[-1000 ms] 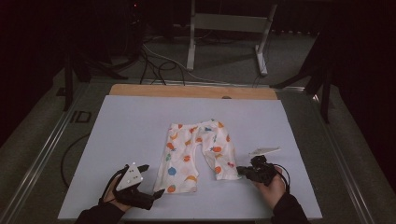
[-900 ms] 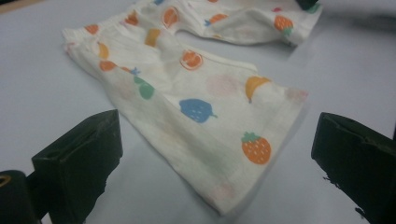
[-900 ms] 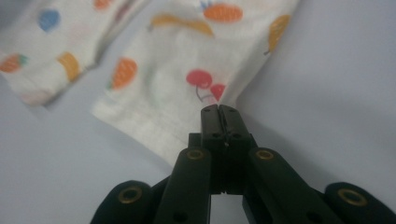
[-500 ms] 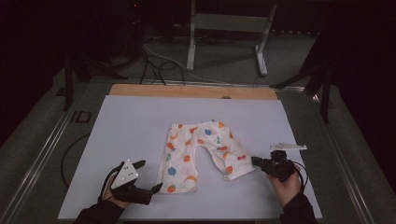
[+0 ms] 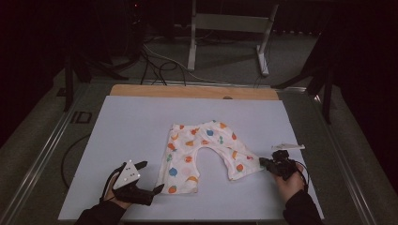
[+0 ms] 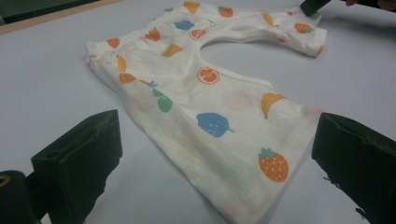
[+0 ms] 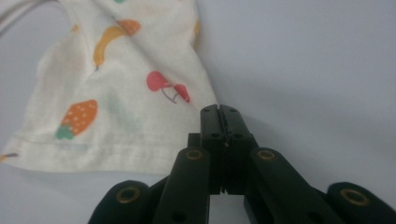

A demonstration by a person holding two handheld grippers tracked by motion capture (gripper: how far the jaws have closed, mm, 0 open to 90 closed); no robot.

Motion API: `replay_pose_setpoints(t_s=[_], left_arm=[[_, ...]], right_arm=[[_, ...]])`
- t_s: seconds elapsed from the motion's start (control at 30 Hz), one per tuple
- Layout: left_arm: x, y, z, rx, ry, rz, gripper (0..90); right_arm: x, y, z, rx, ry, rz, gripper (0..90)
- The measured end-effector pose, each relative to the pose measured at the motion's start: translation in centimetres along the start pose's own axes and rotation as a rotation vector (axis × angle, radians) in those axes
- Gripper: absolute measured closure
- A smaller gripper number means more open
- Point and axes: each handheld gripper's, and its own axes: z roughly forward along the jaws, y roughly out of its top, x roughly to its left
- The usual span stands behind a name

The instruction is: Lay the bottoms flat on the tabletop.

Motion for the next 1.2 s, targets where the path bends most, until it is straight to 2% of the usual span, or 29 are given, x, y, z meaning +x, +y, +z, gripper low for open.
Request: replay_pose_setpoints(t_s=[0.03,0.13,0.17,0.2,0.23,0.37,0.4,0.43,0.47,0.57,0.67,0.73,0.87,0.93,1.0,1.1,1.13,1.17,1.2], left_arm=[[0.0,0.0,0.0,-0.003,-0.001,-0.005,2.4],[0.0,0.0,0.0,0.003,-0.006,-0.003,2.3],[0.0,0.0,0.0,0.002,-0.003,-0.001,2.3],[0.0,0.0,0.0,0.002,-0.003,-0.001,2.3],[0.0,0.0,0.0,0.0,-0.004,-0.002,2.3],[0.0,0.1,-0.1,-0.004,-0.004,-0.005,2.3],[0.0,0.1,-0.1,-0.004,-0.004,-0.005,2.3],[0.0,0.0,0.0,0.002,-0.005,-0.003,2.3],[0.0,0.0,0.0,0.001,-0.004,-0.001,2.4],[-0.1,0.1,-0.1,-0.007,-0.002,0.0,2.3],[-0.1,0.1,-0.2,-0.004,-0.003,0.004,2.4],[0.0,0.1,-0.2,-0.01,-0.002,-0.004,2.3],[-0.1,0.1,-0.2,-0.01,-0.009,0.001,2.4],[-0.1,0.1,-0.2,-0.012,-0.01,0.002,2.4],[-0.1,0.1,-0.2,-0.006,-0.013,0.004,2.3],[-0.2,0.1,-0.2,-0.008,-0.013,0.001,2.3],[-0.2,0.1,-0.2,-0.008,-0.013,0.001,2.4],[-0.2,0.1,-0.1,-0.002,-0.016,0.009,2.3],[-0.2,0.1,-0.1,-0.002,-0.016,0.009,2.3]], right_arm=[[-0.2,-0.2,0.5,0.027,-0.003,-0.01,84.2],[-0.3,-0.3,0.5,0.021,0.004,-0.007,81.1],[-0.2,-0.2,0.4,0.015,-0.009,-0.014,76.0],[-0.1,-0.1,0.2,0.01,-0.001,-0.012,73.7],[0.0,0.1,-0.1,-0.001,0.001,-0.018,69.4],[1.8,1.1,-2.2,-0.089,0.027,-0.064,65.0],[1.8,1.1,-2.2,-0.089,0.027,-0.064,65.0],[3.4,1.5,-3.0,-0.124,0.067,-0.1,64.4],[4.3,1.6,-3.3,-0.144,0.093,-0.12,64.3],[7.1,1.6,-3.4,-0.154,0.178,-0.194,64.0],[9.4,1.1,-2.6,-0.115,0.228,-0.258,63.3],[10.3,0.7,-1.9,-0.082,0.222,-0.318,63.2],[10.6,0.1,-0.3,-0.02,0.204,-0.354,63.3],[10.8,-0.1,0.3,0.01,0.211,-0.363,63.3],[10.9,-0.2,0.8,0.035,0.183,-0.377,64.0],[10.8,-0.4,1.2,0.066,0.127,-0.4,70.0],[10.8,-0.4,1.2,0.066,0.127,-0.4,70.0],[10.8,-0.5,1.5,0.087,0.109,-0.401,78.0],[10.8,-0.5,1.5,0.087,0.109,-0.401,78.0]])
